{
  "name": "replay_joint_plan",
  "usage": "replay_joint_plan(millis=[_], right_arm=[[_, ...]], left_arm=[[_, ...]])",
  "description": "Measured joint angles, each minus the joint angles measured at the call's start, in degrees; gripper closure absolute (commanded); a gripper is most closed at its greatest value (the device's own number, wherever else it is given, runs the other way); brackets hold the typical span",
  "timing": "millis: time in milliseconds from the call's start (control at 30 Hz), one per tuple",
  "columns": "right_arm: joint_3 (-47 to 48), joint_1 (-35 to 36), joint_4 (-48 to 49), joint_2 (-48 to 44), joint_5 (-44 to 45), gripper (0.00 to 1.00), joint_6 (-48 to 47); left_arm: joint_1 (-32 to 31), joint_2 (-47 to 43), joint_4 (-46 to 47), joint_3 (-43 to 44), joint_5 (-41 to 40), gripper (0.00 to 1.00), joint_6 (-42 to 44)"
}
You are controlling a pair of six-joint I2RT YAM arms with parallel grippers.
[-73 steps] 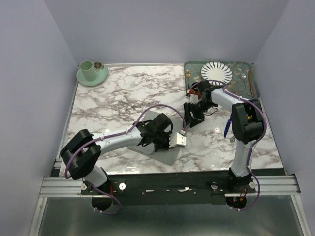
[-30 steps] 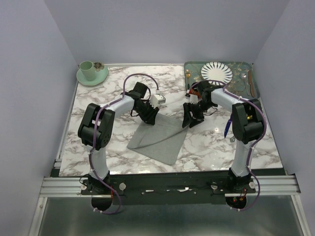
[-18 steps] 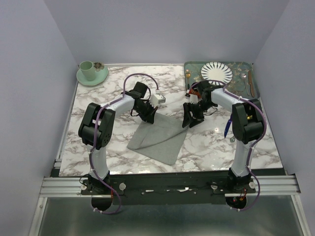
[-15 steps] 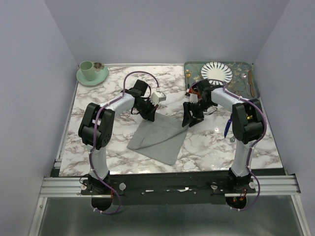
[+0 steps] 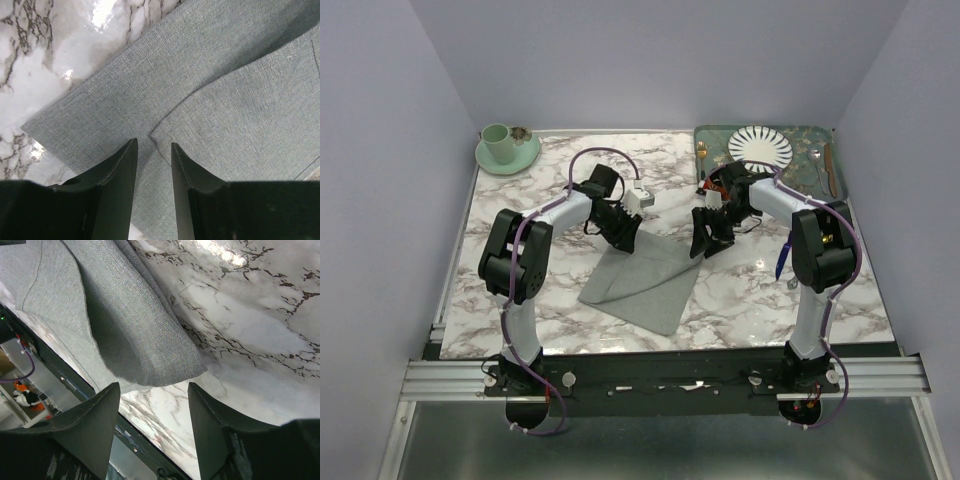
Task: Fold the napkin into a case and place the utensils inside
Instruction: Pick up the top corner of the square folded napkin from the center of the board.
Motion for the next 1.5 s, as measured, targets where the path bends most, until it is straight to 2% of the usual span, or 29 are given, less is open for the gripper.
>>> replay_joint_plan(millis=[267, 500, 967, 1167, 1333, 1500], right_arm=[[0.1, 0.0, 0.0, 0.0, 0.0, 0.35, 0.0], [0.1, 0.0, -0.1, 0.0, 0.0, 0.35, 0.0], [0.1, 0.0, -0.1, 0.0, -0.1, 0.35, 0.0], [0.1, 0.0, -0.1, 0.0, -0.3, 0.35, 0.0], [0.1, 0.0, -0.1, 0.0, -0.4, 0.35, 0.0], [0.1, 0.0, -0.1, 0.0, -0.4, 0.35, 0.0]], left_arm=[[-0.8, 0.0, 0.4, -0.5, 0.0, 0.58, -0.8], [-1.5, 0.5, 1.0, -0.6, 0.0, 0.68, -1.3], [-2.6, 1.0, 2.1, -0.7, -1.8, 0.59, -1.8], [-4.2, 1.0, 3.5, -1.1, -4.2, 0.75, -2.0], [-4.7, 0.8, 4.2, -1.5, -5.2, 0.99, -2.4], [-4.9, 0.1, 3.5, -1.6, -5.6, 1.0, -2.6]])
